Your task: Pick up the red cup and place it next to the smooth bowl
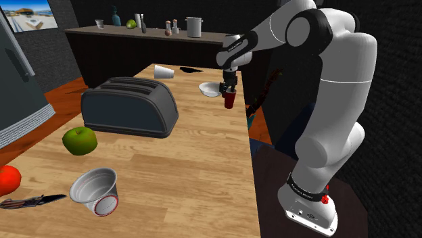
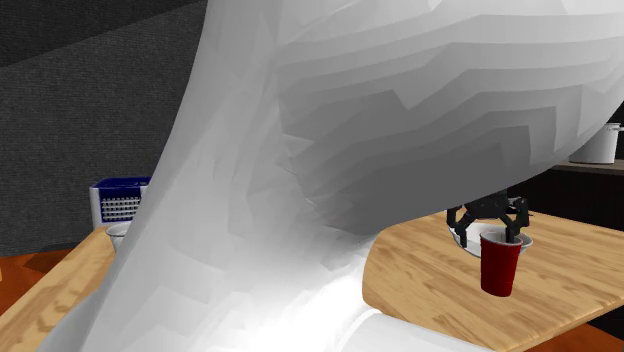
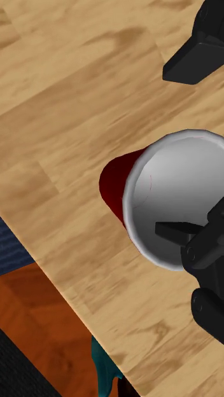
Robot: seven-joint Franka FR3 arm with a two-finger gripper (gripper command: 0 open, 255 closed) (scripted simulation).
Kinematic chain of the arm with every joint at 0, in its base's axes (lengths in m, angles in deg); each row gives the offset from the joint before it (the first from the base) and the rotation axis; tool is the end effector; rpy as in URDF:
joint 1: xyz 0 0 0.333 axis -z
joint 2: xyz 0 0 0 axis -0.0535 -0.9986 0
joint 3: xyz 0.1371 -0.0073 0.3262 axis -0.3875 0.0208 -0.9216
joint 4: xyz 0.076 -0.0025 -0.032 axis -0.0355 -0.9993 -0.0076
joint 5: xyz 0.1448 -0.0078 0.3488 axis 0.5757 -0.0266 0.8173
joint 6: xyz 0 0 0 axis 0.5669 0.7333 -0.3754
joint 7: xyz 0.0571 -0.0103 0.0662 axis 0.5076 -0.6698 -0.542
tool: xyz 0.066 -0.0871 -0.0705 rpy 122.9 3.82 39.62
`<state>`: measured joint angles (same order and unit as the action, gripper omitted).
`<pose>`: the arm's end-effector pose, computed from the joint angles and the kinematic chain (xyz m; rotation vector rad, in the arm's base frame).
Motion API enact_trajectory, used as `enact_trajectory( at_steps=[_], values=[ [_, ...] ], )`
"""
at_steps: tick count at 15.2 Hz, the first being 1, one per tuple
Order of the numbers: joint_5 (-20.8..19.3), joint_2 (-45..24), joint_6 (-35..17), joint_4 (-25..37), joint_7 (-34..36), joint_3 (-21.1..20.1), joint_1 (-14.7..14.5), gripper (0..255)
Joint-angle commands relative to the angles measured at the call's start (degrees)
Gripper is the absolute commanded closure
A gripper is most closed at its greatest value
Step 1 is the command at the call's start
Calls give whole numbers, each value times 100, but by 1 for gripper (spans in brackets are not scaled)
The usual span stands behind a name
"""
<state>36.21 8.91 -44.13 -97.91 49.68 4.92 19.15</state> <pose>0.5468 -0.2698 0.3919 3.0409 -0.1207 0.0052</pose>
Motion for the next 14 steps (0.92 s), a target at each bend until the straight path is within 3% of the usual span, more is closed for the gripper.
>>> enact_trajectory(
  at_steps=[1,6,14],
  values=[
    [0,0,0,0,0,0,0,0],
    [7,321,643,320,-3,-19,-36,0],
    [7,321,642,319,-3,-19,-36,0]
  ],
)
